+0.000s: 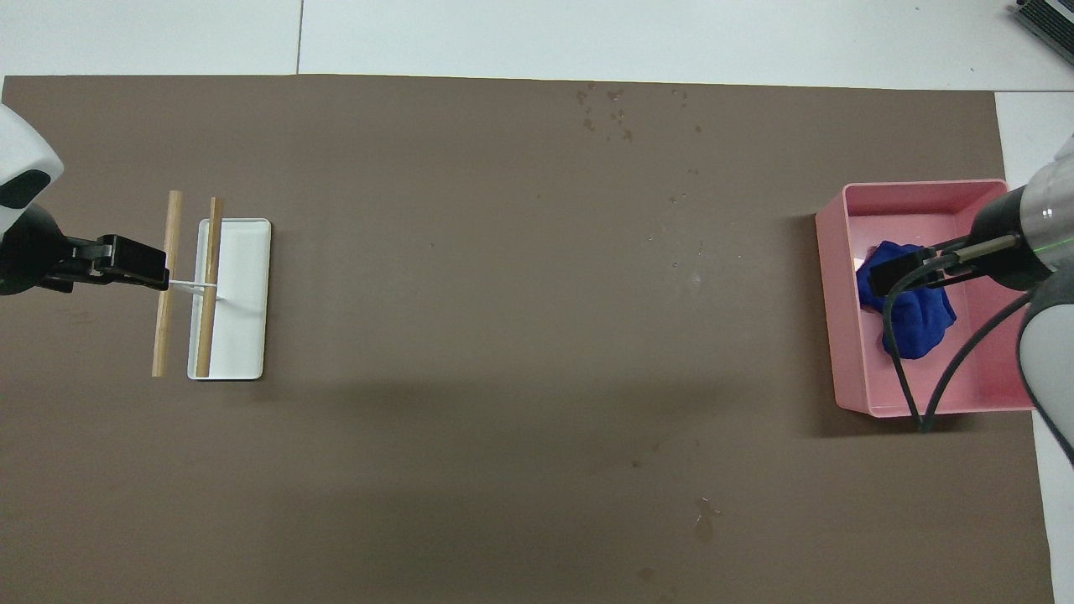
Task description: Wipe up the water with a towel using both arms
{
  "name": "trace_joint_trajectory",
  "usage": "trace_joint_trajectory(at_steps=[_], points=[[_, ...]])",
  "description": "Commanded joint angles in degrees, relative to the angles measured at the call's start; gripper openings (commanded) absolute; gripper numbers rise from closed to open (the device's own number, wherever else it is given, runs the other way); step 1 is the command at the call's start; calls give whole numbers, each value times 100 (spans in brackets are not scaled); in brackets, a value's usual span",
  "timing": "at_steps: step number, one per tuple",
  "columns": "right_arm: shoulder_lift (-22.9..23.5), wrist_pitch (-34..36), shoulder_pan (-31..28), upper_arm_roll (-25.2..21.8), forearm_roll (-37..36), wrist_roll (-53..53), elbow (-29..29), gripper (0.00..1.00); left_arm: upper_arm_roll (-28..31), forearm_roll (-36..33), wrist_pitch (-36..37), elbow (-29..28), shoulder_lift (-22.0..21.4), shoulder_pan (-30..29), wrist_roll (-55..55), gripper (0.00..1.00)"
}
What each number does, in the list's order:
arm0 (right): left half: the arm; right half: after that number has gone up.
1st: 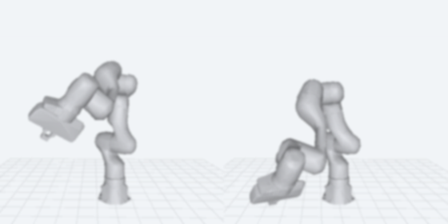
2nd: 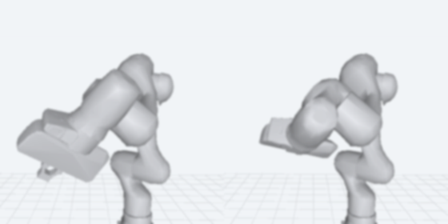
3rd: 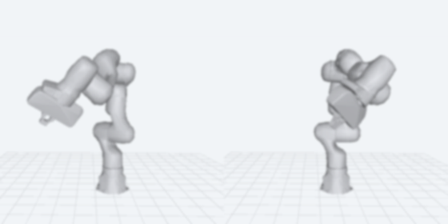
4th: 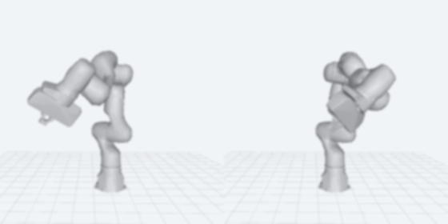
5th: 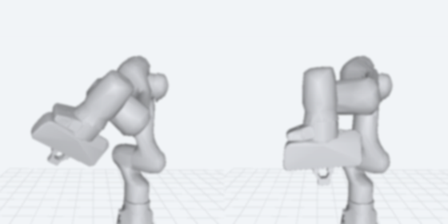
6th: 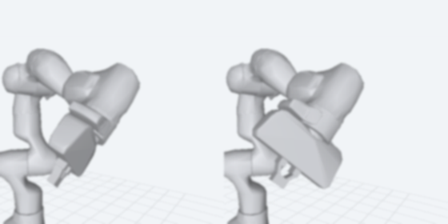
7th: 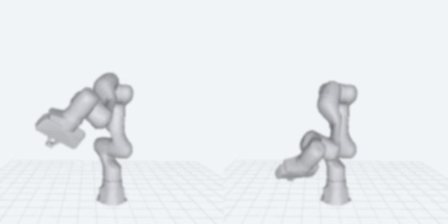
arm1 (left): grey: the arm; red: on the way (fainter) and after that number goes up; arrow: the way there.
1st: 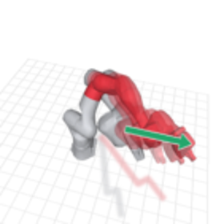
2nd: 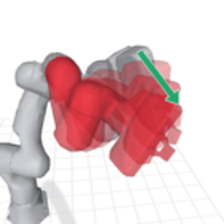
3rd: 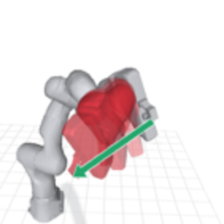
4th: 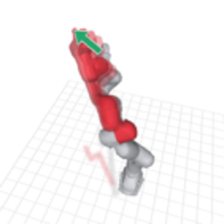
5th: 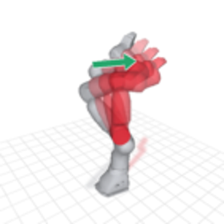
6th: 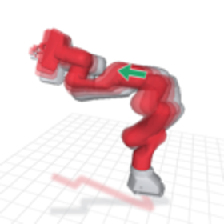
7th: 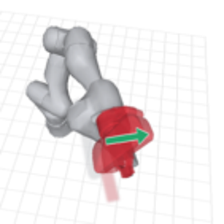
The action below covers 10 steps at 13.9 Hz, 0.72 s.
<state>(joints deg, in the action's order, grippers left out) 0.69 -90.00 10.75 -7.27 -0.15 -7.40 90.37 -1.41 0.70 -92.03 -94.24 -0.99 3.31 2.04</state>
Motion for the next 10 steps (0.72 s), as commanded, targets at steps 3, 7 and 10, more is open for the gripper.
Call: trace_joint_trajectory(at_steps=[3, 7, 10], points=[[89, 17, -801, 655, 252, 37, -108, 100, 10, 79, 36, -103, -121, -41, -63, 100], [89, -35, -1224, 1017, 252, 28, -108, 100, 10, 79, 36, -103, -121, -41, -63, 100], [72, -27, -1172, 1009, 252, 37, -116, 100, 10, 79, 36, -103, -121, -41, -63, 100]])
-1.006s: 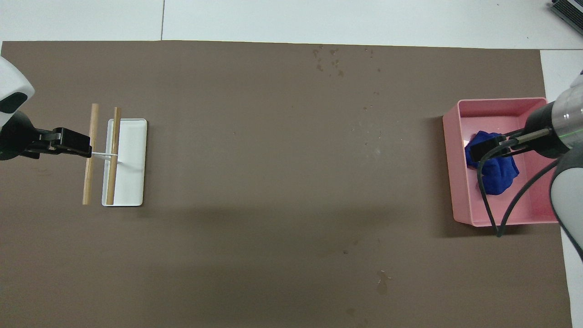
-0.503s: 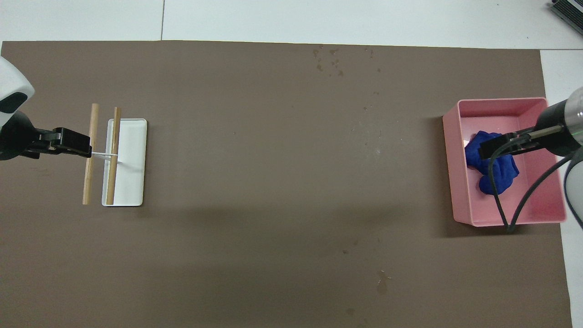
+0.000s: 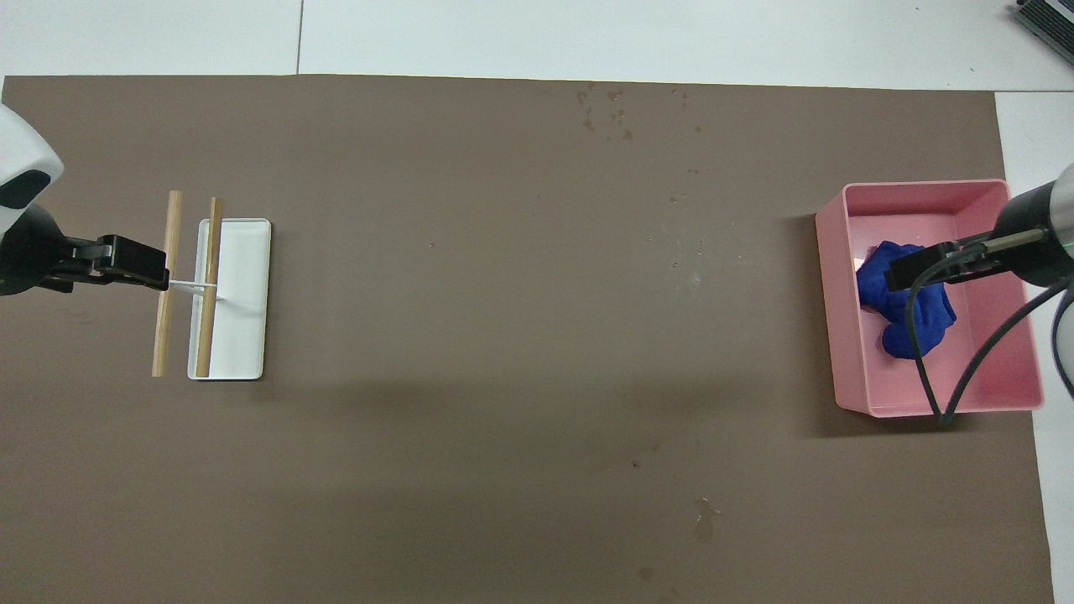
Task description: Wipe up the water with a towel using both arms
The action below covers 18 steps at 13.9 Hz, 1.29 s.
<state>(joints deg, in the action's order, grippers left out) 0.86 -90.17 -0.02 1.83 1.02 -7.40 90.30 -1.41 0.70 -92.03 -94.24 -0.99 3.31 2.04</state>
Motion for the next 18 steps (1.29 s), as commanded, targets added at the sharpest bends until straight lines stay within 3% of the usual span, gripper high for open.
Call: trace_joint_trajectory(at_steps=[1, 18], points=[[46, 25, -95, 98, 135, 37, -136, 100, 10, 79, 36, -112, -121, -41, -63, 100], [-24, -211, -69, 10, -23, 125, -83, 100, 10, 79, 36, -103, -121, -41, -63, 100]])
